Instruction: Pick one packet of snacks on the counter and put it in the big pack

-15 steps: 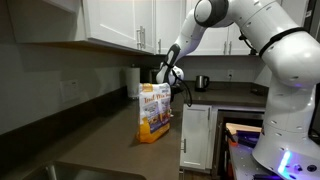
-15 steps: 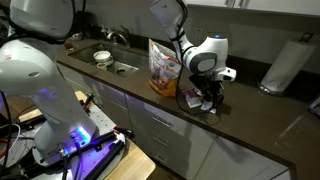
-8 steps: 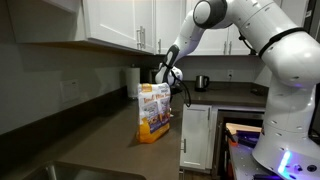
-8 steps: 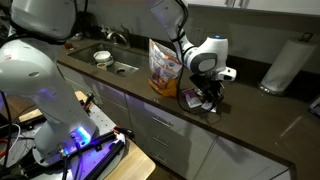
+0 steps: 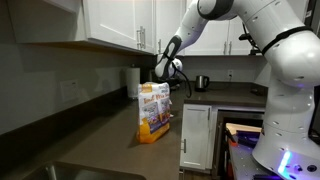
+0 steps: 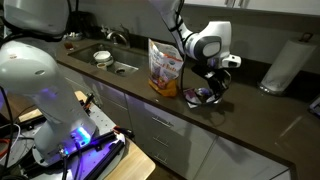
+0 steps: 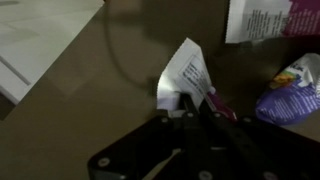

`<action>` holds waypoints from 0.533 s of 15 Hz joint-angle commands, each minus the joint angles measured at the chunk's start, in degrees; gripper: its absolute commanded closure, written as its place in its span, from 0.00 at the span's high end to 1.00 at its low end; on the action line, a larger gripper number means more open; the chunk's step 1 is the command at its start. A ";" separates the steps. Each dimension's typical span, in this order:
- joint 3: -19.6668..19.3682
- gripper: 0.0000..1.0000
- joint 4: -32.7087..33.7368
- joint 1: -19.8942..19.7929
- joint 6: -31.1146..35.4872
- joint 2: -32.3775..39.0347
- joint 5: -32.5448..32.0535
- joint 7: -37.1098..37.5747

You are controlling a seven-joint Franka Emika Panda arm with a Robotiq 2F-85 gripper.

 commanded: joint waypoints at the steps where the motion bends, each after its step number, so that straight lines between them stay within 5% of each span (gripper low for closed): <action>1: -2.14 0.05 -5.36 2.25 -3.85 -9.49 -5.23 1.76; 8: 0.25 0.05 -10.98 1.58 -17.68 -26.52 -8.73 -1.00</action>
